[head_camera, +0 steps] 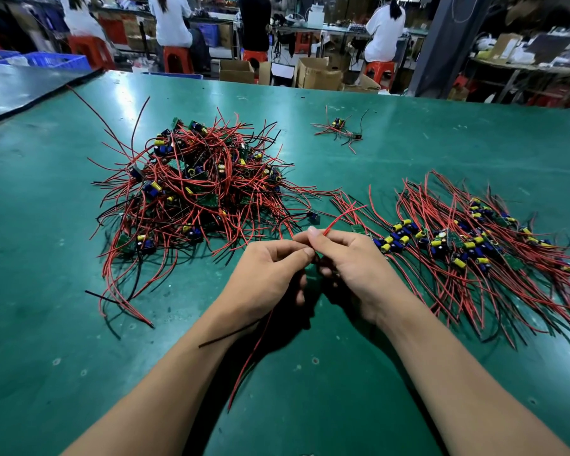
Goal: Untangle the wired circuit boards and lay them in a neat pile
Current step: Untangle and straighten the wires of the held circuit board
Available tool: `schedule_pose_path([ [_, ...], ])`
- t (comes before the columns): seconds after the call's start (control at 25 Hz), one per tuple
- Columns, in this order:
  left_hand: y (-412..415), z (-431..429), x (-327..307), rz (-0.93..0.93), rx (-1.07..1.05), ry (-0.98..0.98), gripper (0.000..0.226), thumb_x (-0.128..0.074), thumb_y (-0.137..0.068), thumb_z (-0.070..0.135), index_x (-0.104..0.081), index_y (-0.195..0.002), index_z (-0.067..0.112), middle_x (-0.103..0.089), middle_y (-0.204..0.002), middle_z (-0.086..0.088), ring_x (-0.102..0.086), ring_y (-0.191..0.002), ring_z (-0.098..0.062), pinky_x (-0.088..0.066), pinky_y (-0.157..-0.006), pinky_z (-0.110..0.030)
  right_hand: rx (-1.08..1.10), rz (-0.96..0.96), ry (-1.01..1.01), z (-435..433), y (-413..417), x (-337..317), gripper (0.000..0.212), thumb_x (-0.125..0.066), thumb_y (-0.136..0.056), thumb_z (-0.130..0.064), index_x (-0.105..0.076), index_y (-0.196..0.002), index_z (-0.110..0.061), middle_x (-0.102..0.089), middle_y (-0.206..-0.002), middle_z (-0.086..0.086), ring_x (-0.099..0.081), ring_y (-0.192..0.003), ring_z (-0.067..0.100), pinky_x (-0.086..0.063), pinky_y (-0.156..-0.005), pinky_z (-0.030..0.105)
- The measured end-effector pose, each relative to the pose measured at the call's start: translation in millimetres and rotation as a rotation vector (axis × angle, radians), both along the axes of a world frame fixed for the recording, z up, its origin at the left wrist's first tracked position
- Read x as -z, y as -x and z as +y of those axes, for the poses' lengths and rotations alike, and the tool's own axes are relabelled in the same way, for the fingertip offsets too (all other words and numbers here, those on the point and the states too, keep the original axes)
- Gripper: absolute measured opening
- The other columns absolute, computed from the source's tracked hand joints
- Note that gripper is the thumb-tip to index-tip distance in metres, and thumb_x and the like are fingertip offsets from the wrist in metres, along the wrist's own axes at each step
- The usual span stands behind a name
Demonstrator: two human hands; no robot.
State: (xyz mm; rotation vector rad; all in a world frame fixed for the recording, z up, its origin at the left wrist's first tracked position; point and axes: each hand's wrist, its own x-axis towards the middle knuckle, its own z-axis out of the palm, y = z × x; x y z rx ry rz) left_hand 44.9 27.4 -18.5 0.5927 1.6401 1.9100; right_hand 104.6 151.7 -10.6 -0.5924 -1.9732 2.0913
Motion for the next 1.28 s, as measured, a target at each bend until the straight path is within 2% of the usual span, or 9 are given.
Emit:
schedule_pose_path([
  [0.16, 2, -1, -1, 0.042, 0.044, 0.027, 0.019, -0.059, -0.095, 0.008, -0.068, -0.080, 0.003, -0.053, -0.045, -0.003, -0.046, -0.032, -0.013, -0.038, -0.037, -0.017, 0.145, 0.041, 0.016, 8, 4, 2, 0.026, -0.064, -0.097, -0.036, -0.079, -0.082, -0.020, -0.053, -0.054, -0.005, -0.034, -0.038, 0.006, -0.023, -0.038, 0.015],
  [0.32, 2, -1, 1, 0.104, 0.086, 0.068, 0.019, -0.059, -0.095, 0.010, -0.069, -0.080, 0.004, -0.054, -0.046, -0.002, -0.046, -0.032, -0.014, -0.036, -0.038, -0.017, 0.291, 0.131, 0.033, 16, 8, 3, 0.026, -0.063, -0.099, -0.028, -0.076, -0.079, -0.016, -0.064, -0.070, -0.006, -0.031, -0.038, 0.006, -0.022, -0.038, 0.016],
  [0.44, 3, -1, 1, 0.108, 0.097, 0.065, 0.020, -0.059, -0.095, 0.011, -0.070, -0.080, 0.004, -0.054, -0.047, -0.002, -0.046, -0.032, -0.014, -0.036, -0.038, -0.017, 0.335, 0.157, 0.042, 19, 10, 3, 0.028, -0.064, -0.098, -0.029, -0.074, -0.078, -0.013, -0.059, -0.074, 0.001, -0.029, -0.038, 0.007, -0.021, -0.039, 0.016],
  [0.64, 4, -3, 0, 0.074, 0.107, 0.050, 0.020, -0.060, -0.095, 0.012, -0.070, -0.080, 0.005, -0.052, -0.048, -0.003, -0.045, -0.033, -0.014, -0.037, -0.038, -0.018, 0.334, 0.166, 0.129, 22, 10, 1, 0.033, -0.067, -0.096, -0.032, -0.073, -0.071, -0.011, -0.058, -0.068, -0.001, -0.028, -0.035, 0.006, -0.022, -0.038, 0.016],
  [0.96, 4, -4, 0, 0.084, 0.142, 0.042, 0.020, -0.060, -0.095, 0.011, -0.070, -0.079, 0.004, -0.052, -0.048, -0.003, -0.045, -0.032, -0.014, -0.037, -0.039, -0.018, 0.403, 0.238, 0.095, 27, 10, 2, 0.031, -0.073, -0.091, -0.028, -0.071, -0.067, -0.010, -0.057, -0.057, -0.005, -0.027, -0.034, 0.007, -0.018, -0.040, 0.018],
  [1.08, 4, -4, 1, 0.085, 0.147, 0.041, 0.020, -0.060, -0.095, 0.011, -0.070, -0.080, 0.003, -0.051, -0.048, -0.004, -0.044, -0.032, -0.014, -0.037, -0.040, -0.018, 0.428, 0.215, 0.103, 28, 11, 1, 0.040, -0.067, -0.095, -0.034, -0.069, -0.064, -0.010, -0.054, -0.054, -0.005, -0.026, -0.034, 0.007, -0.020, -0.039, 0.017],
  [1.28, 3, -4, 2, 0.091, 0.160, 0.045, 0.019, -0.061, -0.094, 0.012, -0.070, -0.080, 0.003, -0.052, -0.048, -0.004, -0.044, -0.032, -0.015, -0.037, -0.040, -0.017, 0.402, 0.116, 0.332, 30, 12, -6, 0.051, -0.057, -0.101, -0.038, -0.052, -0.059, -0.009, -0.039, -0.047, -0.001, -0.024, -0.030, 0.006, -0.019, -0.033, 0.016],
])
